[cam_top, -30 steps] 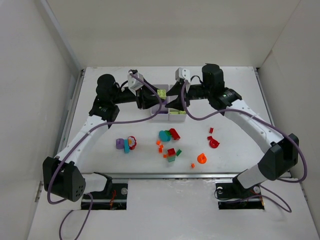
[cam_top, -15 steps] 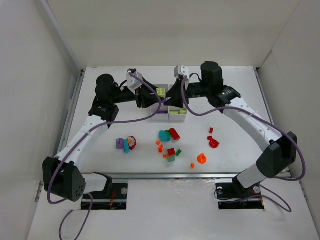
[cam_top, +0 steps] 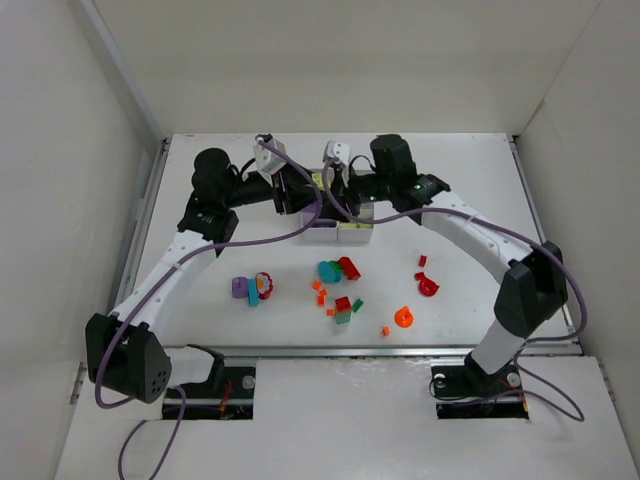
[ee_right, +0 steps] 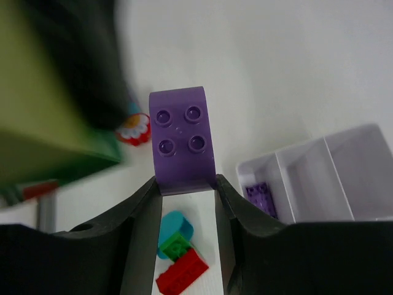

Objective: Sort the legos into containers by color

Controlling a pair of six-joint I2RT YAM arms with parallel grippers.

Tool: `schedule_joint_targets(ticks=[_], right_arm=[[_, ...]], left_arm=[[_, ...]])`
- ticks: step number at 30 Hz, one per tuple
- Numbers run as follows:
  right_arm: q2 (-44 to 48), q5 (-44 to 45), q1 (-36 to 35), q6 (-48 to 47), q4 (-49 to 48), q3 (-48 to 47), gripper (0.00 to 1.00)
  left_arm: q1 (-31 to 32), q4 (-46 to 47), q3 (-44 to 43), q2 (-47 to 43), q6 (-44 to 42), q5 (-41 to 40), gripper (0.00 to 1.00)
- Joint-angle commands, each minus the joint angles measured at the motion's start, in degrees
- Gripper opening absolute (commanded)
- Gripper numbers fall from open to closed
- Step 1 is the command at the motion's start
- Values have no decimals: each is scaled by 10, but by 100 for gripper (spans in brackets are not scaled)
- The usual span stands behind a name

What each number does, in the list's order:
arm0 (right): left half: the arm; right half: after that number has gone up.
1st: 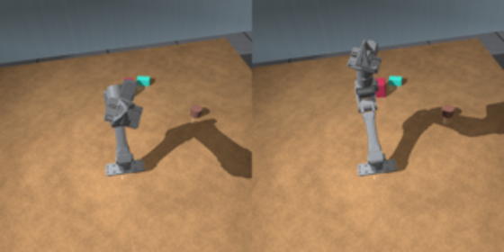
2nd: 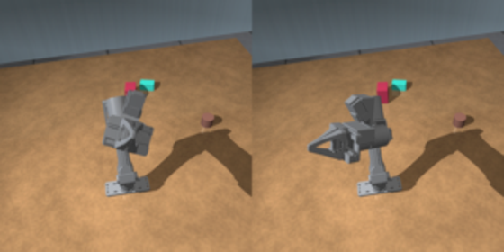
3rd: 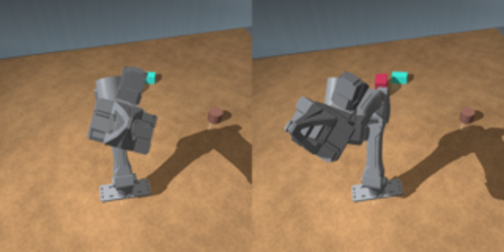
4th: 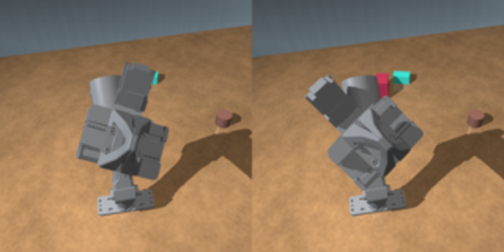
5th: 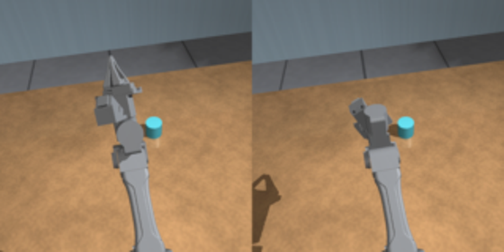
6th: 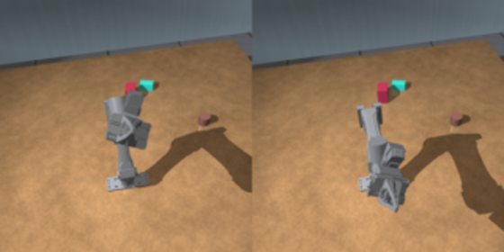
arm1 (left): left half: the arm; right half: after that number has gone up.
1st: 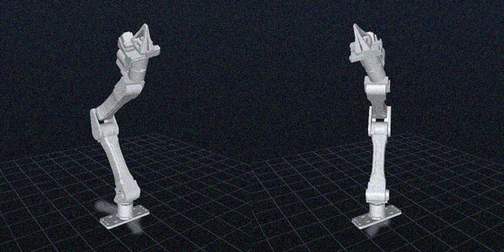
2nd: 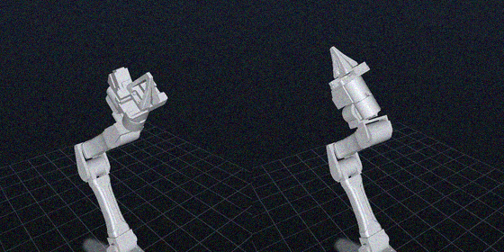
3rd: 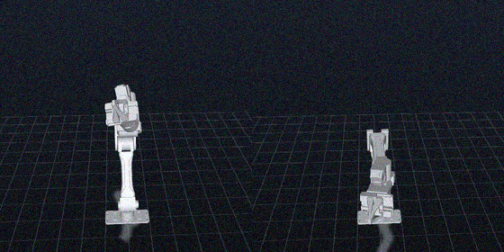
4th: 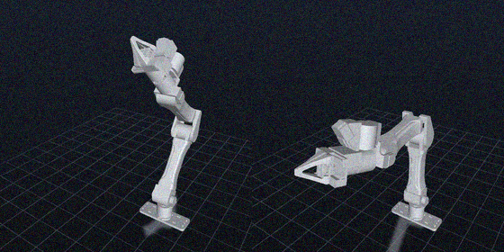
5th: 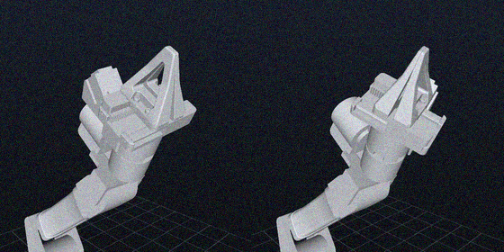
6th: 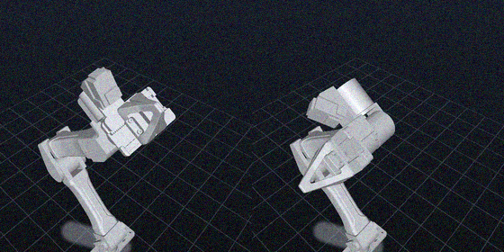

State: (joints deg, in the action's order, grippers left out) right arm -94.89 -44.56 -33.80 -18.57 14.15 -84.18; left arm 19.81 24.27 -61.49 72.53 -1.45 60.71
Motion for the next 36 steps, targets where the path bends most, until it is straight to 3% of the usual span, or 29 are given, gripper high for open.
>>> schedule_joint_targets(ticks=[1,8,12,17,22,28,31,36], right_arm=[[-37,65,-1,-6,35,-23,0],[-86,98,4,5,89,-62,0],[-135,120,9,5,151,-98,0],[-165,148,9,17,166,-114,0],[-177,169,9,22,166,-127,1],[-196,189,9,34,171,-140,20],[-202,194,9,40,171,-146,21],[-217,199,9,51,177,-166,35]], left_arm=[[2,27,-10,-11,9,2,0],[-25,22,12,-27,9,-63,0],[-25,-31,37,-56,-42,-213,0],[-25,-66,68,-78,-69,-342,0],[-25,-79,81,-88,-75,-371,0],[-25,-79,92,-88,-75,-371,0],[-25,-79,92,-88,-75,-364,0],[-25,-79,92,-88,-80,-364,0]])
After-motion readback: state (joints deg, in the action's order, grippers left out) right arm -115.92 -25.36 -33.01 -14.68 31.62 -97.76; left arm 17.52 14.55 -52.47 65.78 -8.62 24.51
